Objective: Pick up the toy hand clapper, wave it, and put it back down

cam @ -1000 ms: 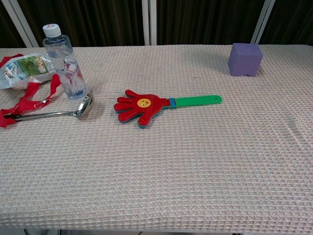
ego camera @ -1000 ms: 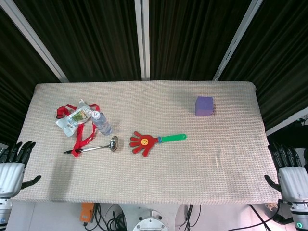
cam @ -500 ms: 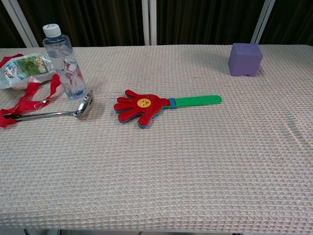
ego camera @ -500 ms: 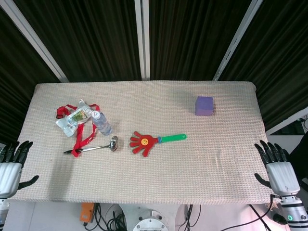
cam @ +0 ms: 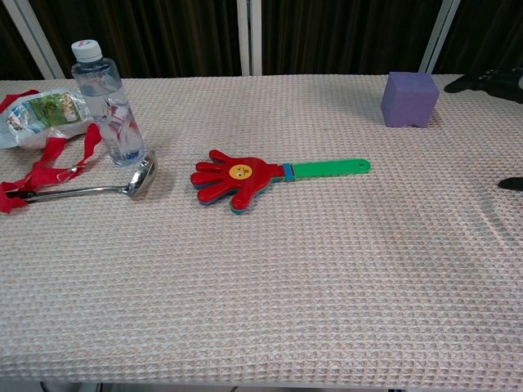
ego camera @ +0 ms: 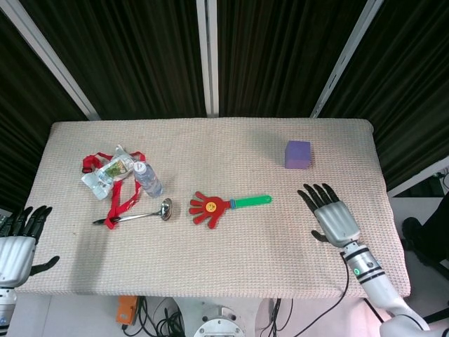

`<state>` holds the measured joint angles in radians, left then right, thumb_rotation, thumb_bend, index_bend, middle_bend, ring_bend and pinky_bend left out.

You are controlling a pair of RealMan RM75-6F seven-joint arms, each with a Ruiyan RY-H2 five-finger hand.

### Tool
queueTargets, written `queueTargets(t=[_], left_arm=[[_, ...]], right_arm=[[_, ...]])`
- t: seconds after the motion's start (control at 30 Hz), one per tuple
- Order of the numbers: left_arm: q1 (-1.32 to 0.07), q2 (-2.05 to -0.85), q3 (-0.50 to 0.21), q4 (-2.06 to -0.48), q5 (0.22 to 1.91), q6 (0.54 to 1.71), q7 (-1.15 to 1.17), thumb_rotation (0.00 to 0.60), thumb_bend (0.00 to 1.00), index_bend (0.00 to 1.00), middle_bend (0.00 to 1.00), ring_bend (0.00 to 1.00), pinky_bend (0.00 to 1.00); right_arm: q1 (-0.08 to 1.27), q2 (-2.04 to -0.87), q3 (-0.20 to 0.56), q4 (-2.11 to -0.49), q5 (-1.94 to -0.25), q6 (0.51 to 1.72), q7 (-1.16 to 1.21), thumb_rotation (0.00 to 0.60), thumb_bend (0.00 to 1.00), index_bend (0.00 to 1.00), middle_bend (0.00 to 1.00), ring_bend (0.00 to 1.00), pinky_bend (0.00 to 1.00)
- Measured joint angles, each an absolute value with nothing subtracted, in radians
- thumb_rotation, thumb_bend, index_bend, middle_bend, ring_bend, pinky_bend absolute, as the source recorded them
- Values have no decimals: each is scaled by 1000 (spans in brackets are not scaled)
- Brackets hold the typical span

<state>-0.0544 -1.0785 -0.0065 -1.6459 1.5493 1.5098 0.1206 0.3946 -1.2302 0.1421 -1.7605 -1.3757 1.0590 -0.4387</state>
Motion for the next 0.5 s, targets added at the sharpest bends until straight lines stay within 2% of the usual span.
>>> queueTargets(t=[0.33, 0.5], left_arm=[[-45, -1060, -7, -1653, 1532, 1515, 118, 600, 97, 43, 59, 0, 0], [-40, -1057, -7, -1646, 1531, 1521, 102, 600, 97, 43, 59, 0, 0]], right_arm=[[662, -1488, 240, -1740, -855, 978, -785, 600, 125, 10, 0, 0, 0], [803, -1642, 272, -1650, -703, 982, -876, 600, 142, 65, 0, 0, 0]])
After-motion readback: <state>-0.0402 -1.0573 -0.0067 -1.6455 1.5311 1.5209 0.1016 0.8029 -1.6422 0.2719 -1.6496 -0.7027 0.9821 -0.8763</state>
